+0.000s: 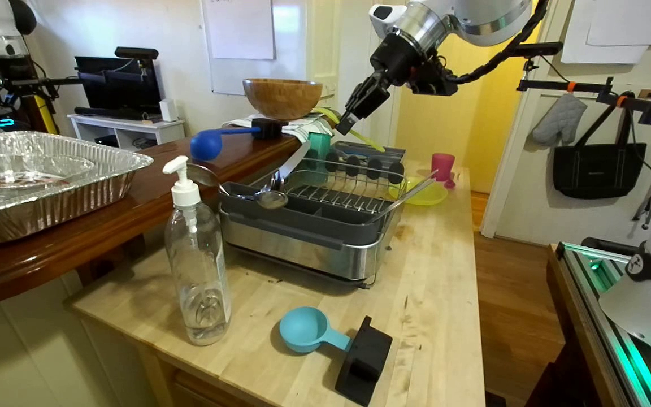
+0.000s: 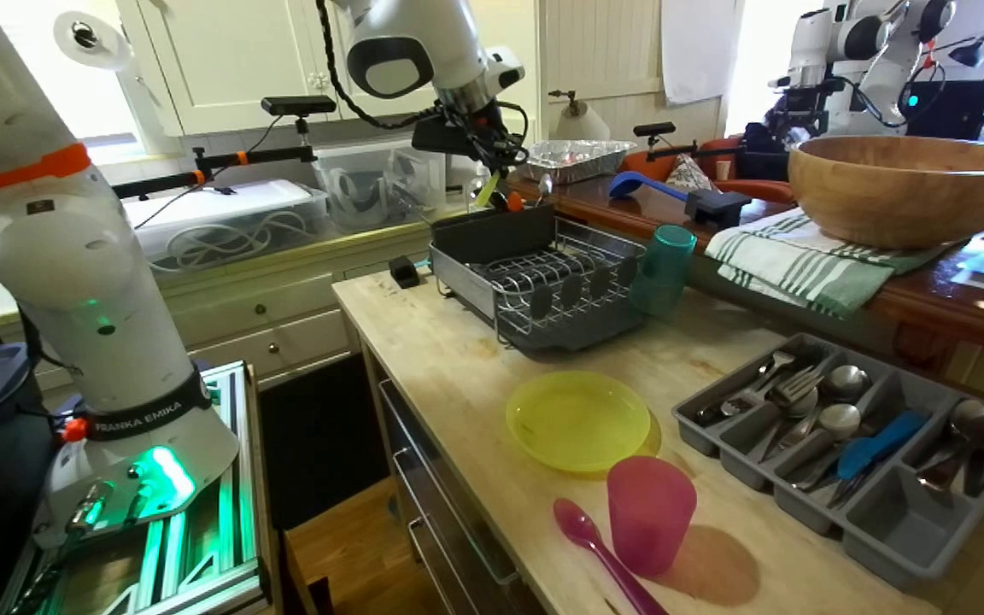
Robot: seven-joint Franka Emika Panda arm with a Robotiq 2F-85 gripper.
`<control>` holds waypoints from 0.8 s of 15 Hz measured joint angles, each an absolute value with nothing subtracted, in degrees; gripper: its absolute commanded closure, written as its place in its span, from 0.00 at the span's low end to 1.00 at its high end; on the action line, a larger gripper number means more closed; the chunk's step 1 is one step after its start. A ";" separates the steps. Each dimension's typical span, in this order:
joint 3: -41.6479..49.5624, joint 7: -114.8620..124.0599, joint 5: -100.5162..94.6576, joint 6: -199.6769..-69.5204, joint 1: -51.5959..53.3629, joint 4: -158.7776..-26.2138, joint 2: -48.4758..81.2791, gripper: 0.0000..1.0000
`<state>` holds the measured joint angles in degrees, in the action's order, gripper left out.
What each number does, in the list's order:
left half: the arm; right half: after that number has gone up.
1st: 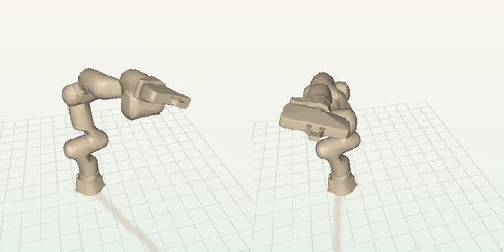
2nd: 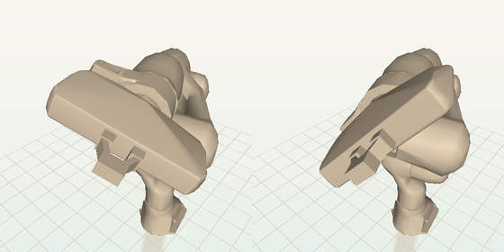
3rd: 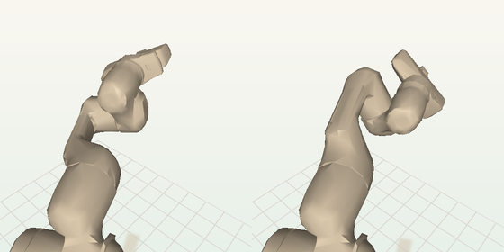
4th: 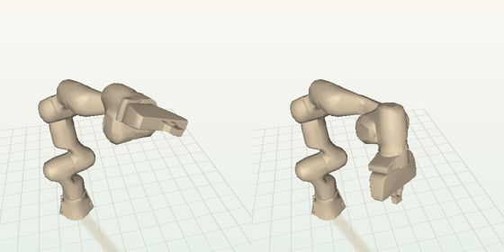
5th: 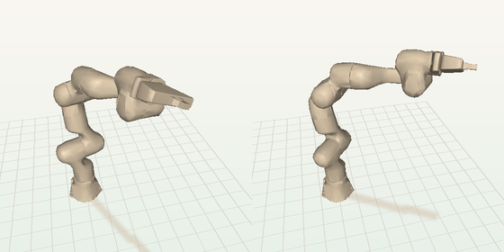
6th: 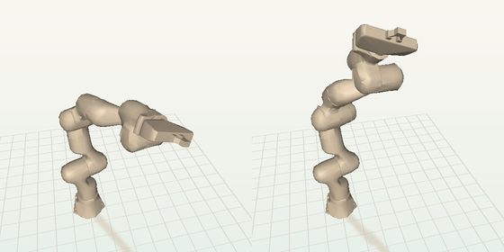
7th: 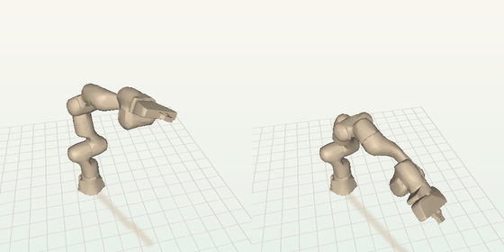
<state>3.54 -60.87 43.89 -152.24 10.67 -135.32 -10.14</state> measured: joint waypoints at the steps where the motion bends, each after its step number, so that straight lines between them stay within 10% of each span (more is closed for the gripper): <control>1: 3.52 -60.87 43.92 -152.24 10.75 -135.24 -9.94 0.84; 12: 3.41 -66.26 50.20 -152.36 12.36 -135.06 -9.77 0.96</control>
<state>3.41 -66.26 50.20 -152.36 12.36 -135.06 -9.77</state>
